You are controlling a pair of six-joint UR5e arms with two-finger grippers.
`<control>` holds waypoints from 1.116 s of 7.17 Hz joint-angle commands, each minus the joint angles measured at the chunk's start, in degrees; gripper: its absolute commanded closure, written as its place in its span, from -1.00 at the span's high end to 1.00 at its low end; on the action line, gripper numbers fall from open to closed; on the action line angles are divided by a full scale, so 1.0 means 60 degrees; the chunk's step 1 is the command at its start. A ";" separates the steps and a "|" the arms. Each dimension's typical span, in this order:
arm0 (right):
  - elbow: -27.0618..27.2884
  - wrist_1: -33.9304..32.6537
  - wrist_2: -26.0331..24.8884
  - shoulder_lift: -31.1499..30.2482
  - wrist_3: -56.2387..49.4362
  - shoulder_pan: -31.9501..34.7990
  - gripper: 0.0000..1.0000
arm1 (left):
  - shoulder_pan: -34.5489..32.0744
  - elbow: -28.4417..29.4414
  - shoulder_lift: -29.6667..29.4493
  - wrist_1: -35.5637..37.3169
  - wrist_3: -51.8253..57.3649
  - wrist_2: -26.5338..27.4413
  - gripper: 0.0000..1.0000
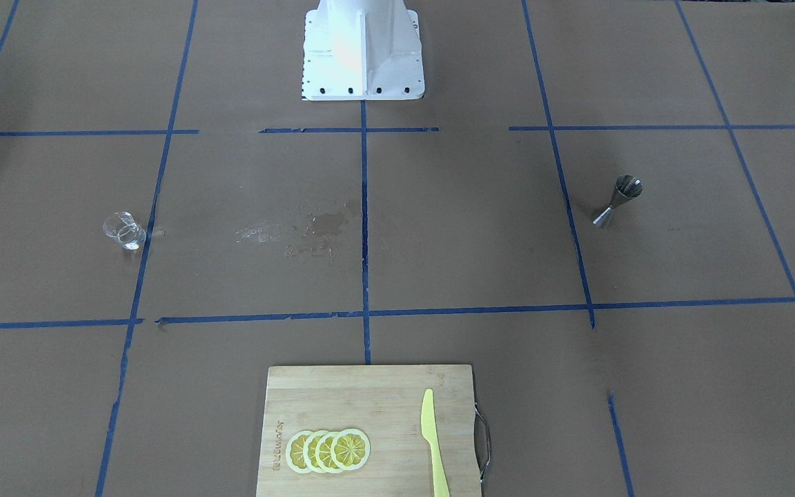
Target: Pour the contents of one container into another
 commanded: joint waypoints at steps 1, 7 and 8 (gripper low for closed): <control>-0.0101 0.0047 0.0097 -0.0207 0.0044 -0.0035 1.00 | 0.1442 -0.1452 0.0513 -0.0001 -0.3189 0.1217 1.00; 0.0991 -0.0069 0.0406 -0.0253 0.0830 -0.1190 1.00 | 0.3553 -0.4243 0.5933 -0.5016 -0.7399 0.3021 1.00; 0.1534 -0.0084 0.0376 -0.0282 0.1836 -0.1584 1.00 | 0.4632 -0.4258 0.6011 -0.5171 -0.8408 0.4055 1.00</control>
